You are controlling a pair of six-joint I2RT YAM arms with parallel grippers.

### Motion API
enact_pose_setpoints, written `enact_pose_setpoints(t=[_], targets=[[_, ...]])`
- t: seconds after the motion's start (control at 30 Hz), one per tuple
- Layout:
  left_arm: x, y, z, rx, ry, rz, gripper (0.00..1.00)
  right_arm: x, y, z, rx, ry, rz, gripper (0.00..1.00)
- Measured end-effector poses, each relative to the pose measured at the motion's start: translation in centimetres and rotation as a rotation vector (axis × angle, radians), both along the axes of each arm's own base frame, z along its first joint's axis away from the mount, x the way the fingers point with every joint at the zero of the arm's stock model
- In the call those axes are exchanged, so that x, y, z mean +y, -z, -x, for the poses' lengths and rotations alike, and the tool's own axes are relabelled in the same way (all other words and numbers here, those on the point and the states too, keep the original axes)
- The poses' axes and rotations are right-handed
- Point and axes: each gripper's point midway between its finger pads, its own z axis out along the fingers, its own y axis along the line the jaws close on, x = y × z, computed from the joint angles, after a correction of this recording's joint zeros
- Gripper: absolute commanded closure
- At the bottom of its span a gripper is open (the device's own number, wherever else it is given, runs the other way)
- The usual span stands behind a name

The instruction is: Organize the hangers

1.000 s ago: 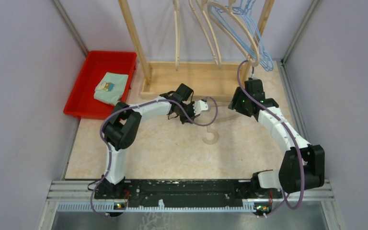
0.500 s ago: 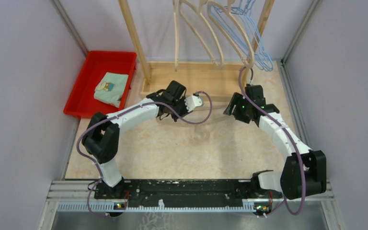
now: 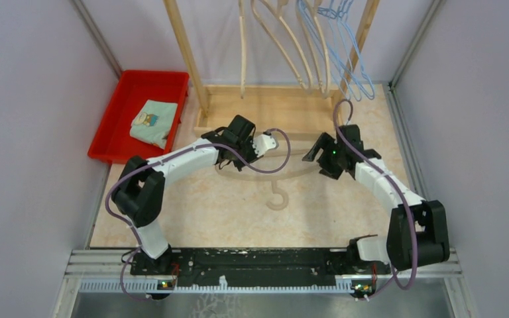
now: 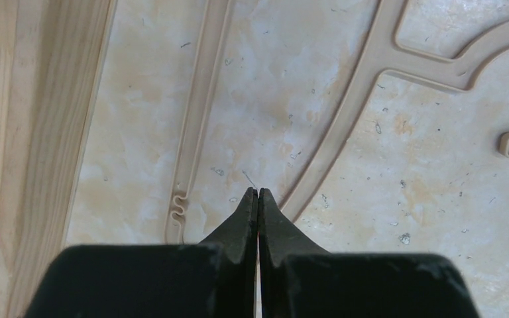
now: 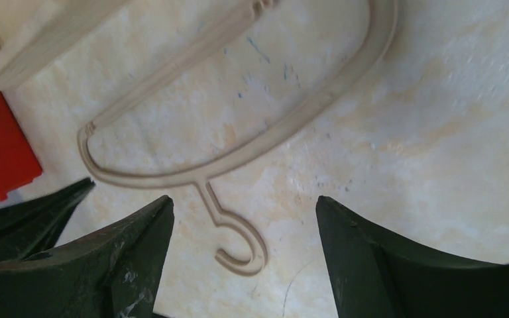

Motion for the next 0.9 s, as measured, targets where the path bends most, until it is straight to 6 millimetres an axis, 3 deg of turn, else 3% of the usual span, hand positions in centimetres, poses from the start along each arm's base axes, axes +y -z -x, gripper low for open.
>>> enact_pose_setpoints(t=[0.13,0.17,0.23,0.3,0.37,0.57,0.7,0.83,0.9], targets=[[0.0,0.2,0.2,0.016,-0.024,0.008,0.97,-0.8,-3.6,-3.6,-0.08,-0.017,0.155,0.21],[0.0,0.2,0.2,0.024,-0.038,0.015,0.93,-0.8,-4.8,-4.4,-0.116,-0.027,0.193,0.21],[-0.1,0.2,0.4,0.043,-0.071,0.029,0.76,-1.0,-6.6,-5.4,-0.178,-0.044,0.259,0.21],[-0.2,0.2,0.6,0.067,-0.112,0.052,0.71,-1.3,-7.2,-5.4,-0.209,-0.077,0.322,0.21],[-0.5,0.3,0.8,0.097,-0.152,0.081,0.65,-1.6,-6.9,-4.8,-0.207,-0.125,0.372,0.21],[-0.8,2.5,3.0,0.219,-0.267,0.159,0.64,-1.7,-6.3,-4.1,-0.216,-0.256,0.439,0.22],[-0.1,3.9,4.8,0.288,-0.328,0.173,0.61,-1.4,-4.0,-3.4,-0.164,-0.306,0.435,0.24],[0.3,4.2,5.3,0.287,-0.323,0.175,0.56,-1.1,-1.8,-2.3,-0.109,-0.33,0.41,0.24],[0.5,4.4,5.2,0.268,-0.305,0.166,0.46,-0.9,-1.6,-2.1,-0.103,-0.337,0.4,0.24]])
